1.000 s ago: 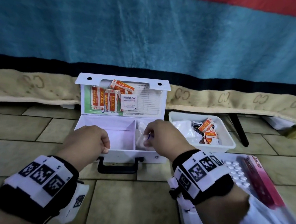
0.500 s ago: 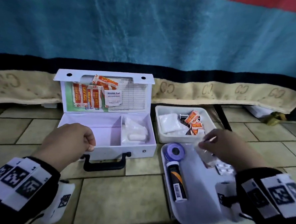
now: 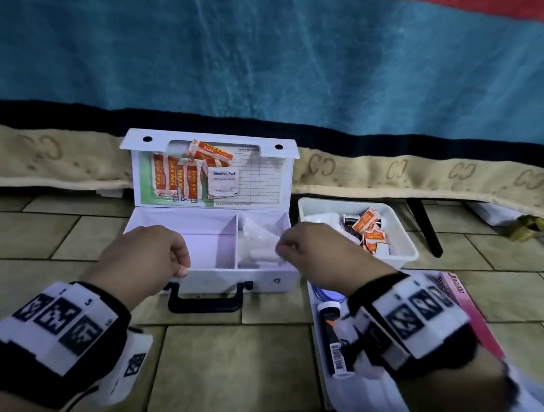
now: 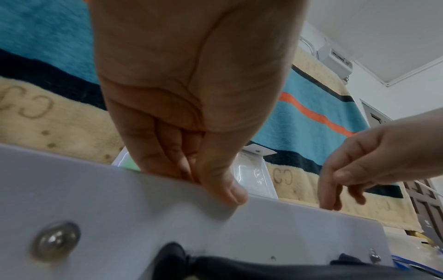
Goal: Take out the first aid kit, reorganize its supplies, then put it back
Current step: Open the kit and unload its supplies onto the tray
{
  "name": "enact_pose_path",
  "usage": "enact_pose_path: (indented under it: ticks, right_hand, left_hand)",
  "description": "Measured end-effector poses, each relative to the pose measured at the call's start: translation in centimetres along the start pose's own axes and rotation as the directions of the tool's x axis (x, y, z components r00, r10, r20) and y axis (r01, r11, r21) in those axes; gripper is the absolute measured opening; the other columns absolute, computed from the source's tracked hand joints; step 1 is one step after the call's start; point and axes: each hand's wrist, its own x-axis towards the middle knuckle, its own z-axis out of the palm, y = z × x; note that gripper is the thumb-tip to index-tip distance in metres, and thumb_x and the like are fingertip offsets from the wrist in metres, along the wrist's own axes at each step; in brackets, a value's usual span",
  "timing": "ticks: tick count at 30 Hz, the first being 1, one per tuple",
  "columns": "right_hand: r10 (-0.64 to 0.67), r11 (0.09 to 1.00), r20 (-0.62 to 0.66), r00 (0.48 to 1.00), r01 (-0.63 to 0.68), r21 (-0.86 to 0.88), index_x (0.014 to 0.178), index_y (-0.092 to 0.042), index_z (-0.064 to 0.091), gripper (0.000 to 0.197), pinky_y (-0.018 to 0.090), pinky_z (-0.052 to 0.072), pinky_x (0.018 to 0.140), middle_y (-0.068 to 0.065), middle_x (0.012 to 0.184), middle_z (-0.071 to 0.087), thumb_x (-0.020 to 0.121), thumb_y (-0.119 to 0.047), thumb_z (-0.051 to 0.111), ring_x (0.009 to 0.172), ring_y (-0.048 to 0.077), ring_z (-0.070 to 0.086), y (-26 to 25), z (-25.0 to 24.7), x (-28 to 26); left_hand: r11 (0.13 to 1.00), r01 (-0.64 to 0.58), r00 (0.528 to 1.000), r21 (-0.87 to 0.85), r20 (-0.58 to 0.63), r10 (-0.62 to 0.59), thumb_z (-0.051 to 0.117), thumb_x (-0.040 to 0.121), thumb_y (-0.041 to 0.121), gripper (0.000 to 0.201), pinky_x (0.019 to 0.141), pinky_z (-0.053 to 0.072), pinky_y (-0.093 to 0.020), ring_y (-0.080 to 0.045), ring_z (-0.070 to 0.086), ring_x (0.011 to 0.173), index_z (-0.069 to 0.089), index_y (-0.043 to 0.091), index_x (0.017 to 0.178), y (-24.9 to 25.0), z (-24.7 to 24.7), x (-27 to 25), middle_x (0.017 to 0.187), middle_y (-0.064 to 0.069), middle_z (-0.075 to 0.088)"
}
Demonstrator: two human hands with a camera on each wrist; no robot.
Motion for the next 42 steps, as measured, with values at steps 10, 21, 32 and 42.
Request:
enact_pose_path:
  ticks: [10, 21, 32, 42]
  right_hand:
    - [0.013, 0.982, 0.333, 0.943, 0.05, -0.18, 0.08, -0.026, 0.064, 0.048, 0.036, 0.035, 0.089, 0.009, 0.096, 0.055, 0.095, -0.056, 0.031, 0.102, 0.027, 0.046, -2.6, 0.9, 1.1]
    - [0.304, 0.947, 0.124, 0.945, -0.313, 0.07, 0.072, -0.03, 0.069, 0.01, 0.011, 0.045, 0.054, -0.014, 0.062, 0.067, 0.076, -0.022, 0.074, 0.056, -0.005, 0.06, 5.6, -5.0, -8.2]
    - [0.34, 0.94, 0.17, 0.925, -0.329, -0.088, 0.108, -0.031, 0.069, 0.025, 0.016, 0.036, 0.077, -0.009, 0.108, 0.067, 0.085, -0.021, 0.065, 0.096, 0.008, 0.059, 5.8, 0.3, -8.1]
    - [-0.03, 0.996, 0.231, 0.972, 0.049, -0.077, 0.102, -0.009, 0.064, 0.027, 0.032, 0.046, 0.08, 0.011, 0.106, 0.064, 0.097, -0.023, 0.041, 0.099, 0.028, 0.058, -2.7, 0.7, 0.4]
  left_hand:
    - [0.999, 0.022, 1.0, -0.035, -0.003, -0.023, 0.075, 0.073, 0.016, 0.022, 0.059, 0.043, -0.021, -0.005, 0.06, 0.072, 0.064, 0.028, 0.059, -0.4, 0.3, 0.2, 0.066, 0.015, 0.065]
    - [1.0, -0.01, 1.0, 0.013, -0.022, 0.01, 0.076, 0.074, 0.019, 0.02, 0.053, 0.036, -0.019, -0.002, 0.056, 0.068, 0.063, 0.029, 0.062, 0.0, 0.0, -0.3, 0.067, 0.016, 0.064]
    - [1.0, -0.01, 1.0, -0.011, -0.022, 0.009, 0.077, 0.073, 0.019, 0.021, 0.054, 0.038, -0.02, -0.002, 0.057, 0.064, 0.064, 0.029, 0.061, 0.0, 0.2, -0.1, 0.064, 0.014, 0.064]
    - [0.999, 0.018, 1.0, -0.049, 0.012, -0.017, 0.075, 0.074, 0.015, 0.023, 0.055, 0.041, -0.02, -0.006, 0.062, 0.068, 0.063, 0.028, 0.059, -0.2, 0.2, 0.1, 0.066, 0.015, 0.065]
